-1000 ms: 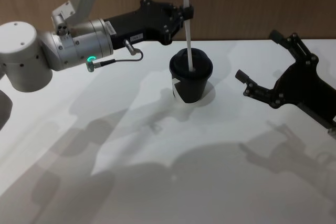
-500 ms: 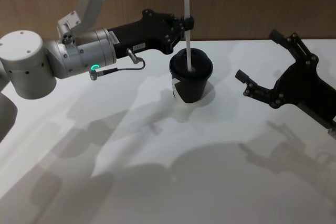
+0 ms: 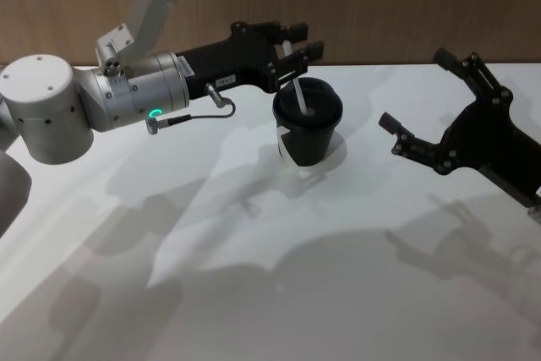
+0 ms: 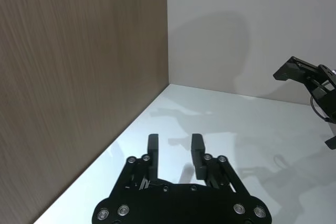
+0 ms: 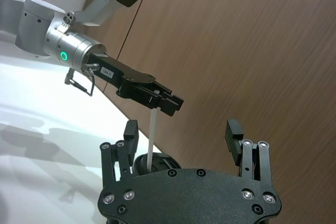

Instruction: Pick up the straw with one hand, pass it to the other hand, and insert it into the cup.

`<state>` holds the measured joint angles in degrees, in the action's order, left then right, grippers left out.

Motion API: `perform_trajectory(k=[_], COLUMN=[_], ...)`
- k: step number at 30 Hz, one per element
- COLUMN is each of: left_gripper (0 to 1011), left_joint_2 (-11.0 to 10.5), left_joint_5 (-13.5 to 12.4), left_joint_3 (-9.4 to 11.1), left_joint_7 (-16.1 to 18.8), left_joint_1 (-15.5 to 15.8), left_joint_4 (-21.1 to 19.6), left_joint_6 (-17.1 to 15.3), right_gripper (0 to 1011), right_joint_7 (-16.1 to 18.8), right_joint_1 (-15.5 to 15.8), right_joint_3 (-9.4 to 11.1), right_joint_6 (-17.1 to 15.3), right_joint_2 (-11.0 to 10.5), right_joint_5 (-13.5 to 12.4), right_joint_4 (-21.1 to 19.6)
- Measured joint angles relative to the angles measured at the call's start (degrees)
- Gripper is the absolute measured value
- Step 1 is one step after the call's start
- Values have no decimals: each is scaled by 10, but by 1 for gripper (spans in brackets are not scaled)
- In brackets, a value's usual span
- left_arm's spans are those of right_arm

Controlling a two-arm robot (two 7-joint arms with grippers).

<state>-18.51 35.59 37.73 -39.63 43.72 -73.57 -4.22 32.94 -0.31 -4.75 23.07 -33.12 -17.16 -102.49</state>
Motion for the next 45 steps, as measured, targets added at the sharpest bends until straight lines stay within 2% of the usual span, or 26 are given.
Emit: perform_trajectory(k=[5, 6, 9, 14, 21, 31, 45], left_gripper=[502, 560, 616, 802, 980, 1000, 1000], left_joint_2=[0, 0, 0, 1, 0, -12, -30], left_joint_5=[0, 0, 0, -1, -1, 5, 10], left_joint_3=[0, 0, 0, 1, 0, -7, -24], left_joint_7=[0, 0, 0, 0, -1, -6, 17], left_joint_1=[0, 0, 0, -1, -5, -23, -58], left_joint_4=[1, 1, 1, 2, 0, -15, -52], left_joint_6=[0, 0, 0, 0, 3, 12, 16], right_gripper=[1001, 1001, 1001, 1001, 1001, 1001, 1001], right_joint_7=[0, 0, 0, 0, -1, -17, -52], right_joint_1=[0, 0, 0, 0, 1, 8, 5], right_joint_3=[0, 0, 0, 0, 0, 1, -7], right_joint_6=[0, 0, 0, 0, -2, -43, -147], right_joint_2=[0, 0, 0, 0, 0, 2, 18], right_joint_5=[0, 0, 0, 0, -1, -17, -64], right_joint_4=[0, 0, 0, 0, -1, -16, -36])
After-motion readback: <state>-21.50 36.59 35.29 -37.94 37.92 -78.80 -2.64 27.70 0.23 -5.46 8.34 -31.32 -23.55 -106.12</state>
